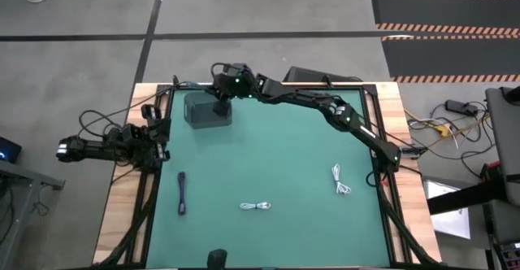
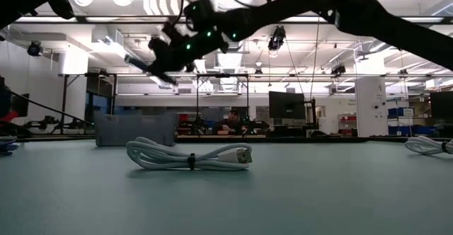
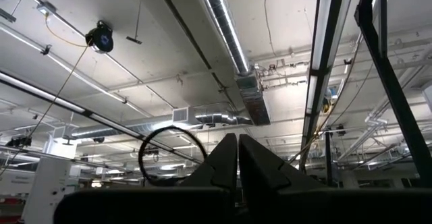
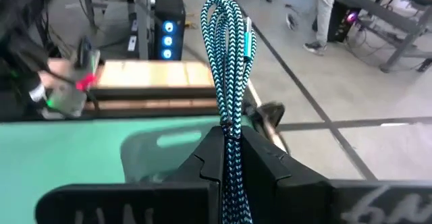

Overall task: Pick and place USB-C Cables
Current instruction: Put the blue charger cable into the black bin

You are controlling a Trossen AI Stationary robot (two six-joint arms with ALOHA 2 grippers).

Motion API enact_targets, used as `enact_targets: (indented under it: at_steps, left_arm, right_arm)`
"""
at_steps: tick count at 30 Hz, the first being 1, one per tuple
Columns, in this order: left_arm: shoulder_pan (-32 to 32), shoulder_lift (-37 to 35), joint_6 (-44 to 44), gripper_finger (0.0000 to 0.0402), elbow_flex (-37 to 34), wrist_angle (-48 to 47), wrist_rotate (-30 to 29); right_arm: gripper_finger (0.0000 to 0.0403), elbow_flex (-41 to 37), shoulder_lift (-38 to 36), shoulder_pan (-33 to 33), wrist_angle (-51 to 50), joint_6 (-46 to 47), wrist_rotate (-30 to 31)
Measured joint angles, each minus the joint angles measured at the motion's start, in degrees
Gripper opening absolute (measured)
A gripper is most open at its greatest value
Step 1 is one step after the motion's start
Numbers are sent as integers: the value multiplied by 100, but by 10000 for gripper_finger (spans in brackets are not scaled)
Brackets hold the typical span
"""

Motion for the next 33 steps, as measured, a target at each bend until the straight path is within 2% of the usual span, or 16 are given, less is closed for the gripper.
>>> enact_targets:
  at_steps: [10,20,25,33]
  left_arm:
    - [0,-2,0,1,2,17,0]
    - [0,8,0,1,2,42,0]
    - [-2,11,2,1,2,33,0]
    - [-1,13,2,1,0,28,0]
  right_arm:
    - [22,0,490,52,408,44,-17]
    - [22,4,812,99,1013,725,49]
    - [22,-20,813,111,1071,844,360]
    - [22,-63,809,111,1066,949,356]
